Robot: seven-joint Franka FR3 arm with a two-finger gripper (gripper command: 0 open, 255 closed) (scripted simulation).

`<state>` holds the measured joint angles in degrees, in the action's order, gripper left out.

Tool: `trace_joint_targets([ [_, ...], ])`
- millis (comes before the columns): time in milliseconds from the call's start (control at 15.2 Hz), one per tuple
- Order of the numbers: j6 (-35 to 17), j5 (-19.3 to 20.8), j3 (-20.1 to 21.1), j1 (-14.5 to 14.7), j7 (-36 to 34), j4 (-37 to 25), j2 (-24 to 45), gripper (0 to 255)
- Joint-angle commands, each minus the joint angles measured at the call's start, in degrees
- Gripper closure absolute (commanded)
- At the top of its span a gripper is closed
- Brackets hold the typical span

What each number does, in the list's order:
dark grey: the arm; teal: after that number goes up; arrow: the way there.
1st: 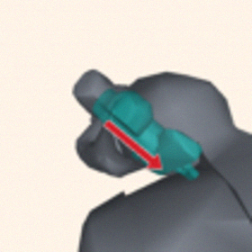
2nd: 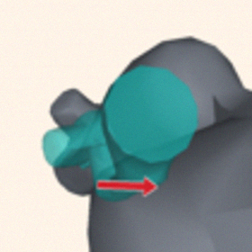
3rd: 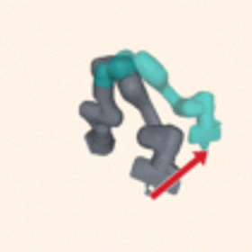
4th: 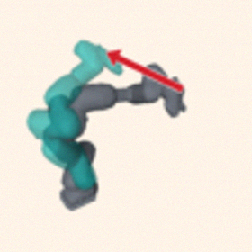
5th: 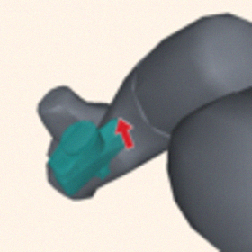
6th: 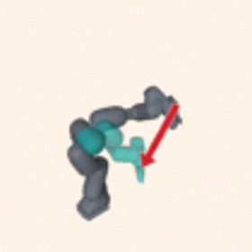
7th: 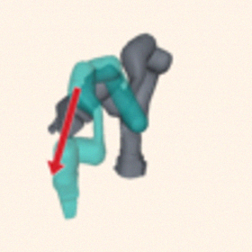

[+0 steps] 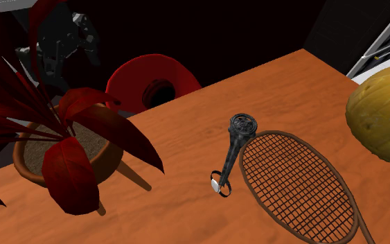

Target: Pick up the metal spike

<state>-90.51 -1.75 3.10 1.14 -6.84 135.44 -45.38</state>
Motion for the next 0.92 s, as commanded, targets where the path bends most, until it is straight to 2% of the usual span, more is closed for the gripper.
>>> trace_joint_targets([
  [0, 0.0, 0.0, 0.0, 0.0, 0.0, 0.0, 0.0, 0],
  [396, -5.22, -0.73, -1.08, -1.26, -0.72, -9.13, 12.79, 0],
  [858, -8.06, -2.03, -2.51, -2.31, -1.37, -22.61, 27.32, 0],
])
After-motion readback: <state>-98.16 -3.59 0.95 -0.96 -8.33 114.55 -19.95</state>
